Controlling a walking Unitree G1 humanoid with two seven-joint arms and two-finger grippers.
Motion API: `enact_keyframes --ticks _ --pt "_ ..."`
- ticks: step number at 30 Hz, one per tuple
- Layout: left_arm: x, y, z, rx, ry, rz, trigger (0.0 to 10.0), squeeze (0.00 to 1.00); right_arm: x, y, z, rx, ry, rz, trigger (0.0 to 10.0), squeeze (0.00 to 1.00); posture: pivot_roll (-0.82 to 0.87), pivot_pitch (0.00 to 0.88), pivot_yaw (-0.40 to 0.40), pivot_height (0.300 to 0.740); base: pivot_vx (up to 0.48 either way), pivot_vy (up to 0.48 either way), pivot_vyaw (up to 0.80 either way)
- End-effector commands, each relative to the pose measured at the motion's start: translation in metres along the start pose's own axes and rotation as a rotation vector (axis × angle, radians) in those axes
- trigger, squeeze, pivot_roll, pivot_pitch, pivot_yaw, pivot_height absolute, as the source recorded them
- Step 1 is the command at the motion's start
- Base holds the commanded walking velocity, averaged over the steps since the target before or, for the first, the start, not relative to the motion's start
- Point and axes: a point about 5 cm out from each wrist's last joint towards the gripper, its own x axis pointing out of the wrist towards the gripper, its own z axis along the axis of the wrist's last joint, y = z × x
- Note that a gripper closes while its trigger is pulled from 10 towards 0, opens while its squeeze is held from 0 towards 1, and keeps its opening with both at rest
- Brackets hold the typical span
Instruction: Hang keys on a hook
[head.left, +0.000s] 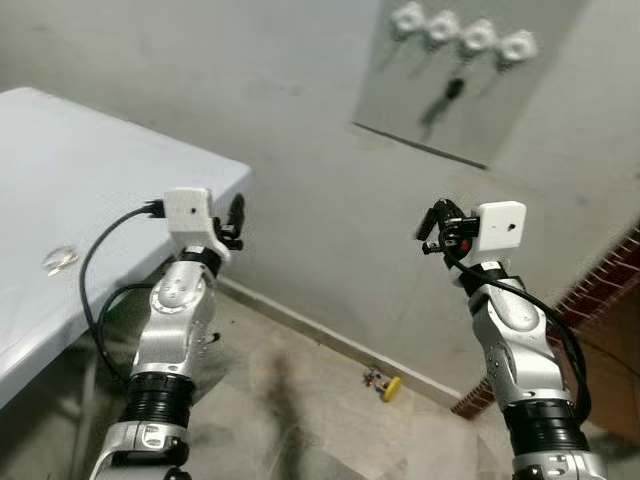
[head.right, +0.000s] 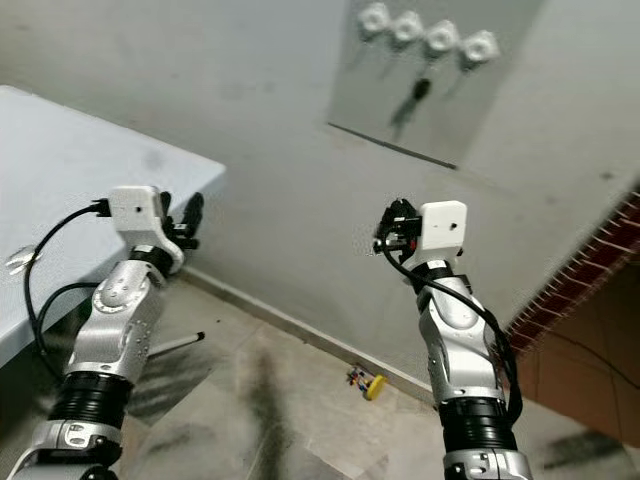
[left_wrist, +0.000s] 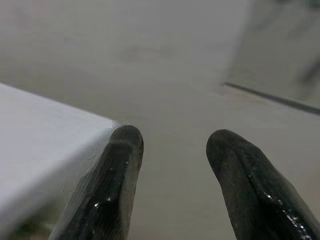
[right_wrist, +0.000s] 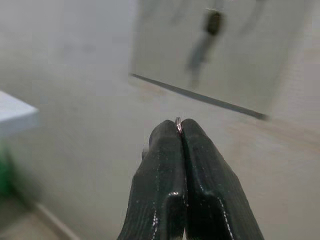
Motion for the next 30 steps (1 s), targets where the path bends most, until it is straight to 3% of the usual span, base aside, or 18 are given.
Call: enact_keyframes --ticks 1,13,30 --pt "0.0012 0.0012 0.0031 0.011 0.0 -0.008 10.0 0.0 0.0029 0.0025 0.008 -0.012 -0.027 0.01 10.0 0.0 0.04 0.0 -0.082 0.74 0.0 0.0 -0.73" --pt "0.0011 0.0004 0.0018 -0.021 0.014 -0.02 10.0 0.0 0.0022 0.003 0.0072 -0.021 -0.022 0.012 10.0 0.0 0.03 0.0 -0.083 0.74 0.0 0.0 -0.04" --pt "0.0016 0.0001 0.0038 -0.031 0.013 -0.035 10.0 0.0 0.0015 0.0034 0.007 0.007 -0.022 0.015 10.0 0.0 0.03 0.0 -0.078 0.74 0.351 0.0 0.0"
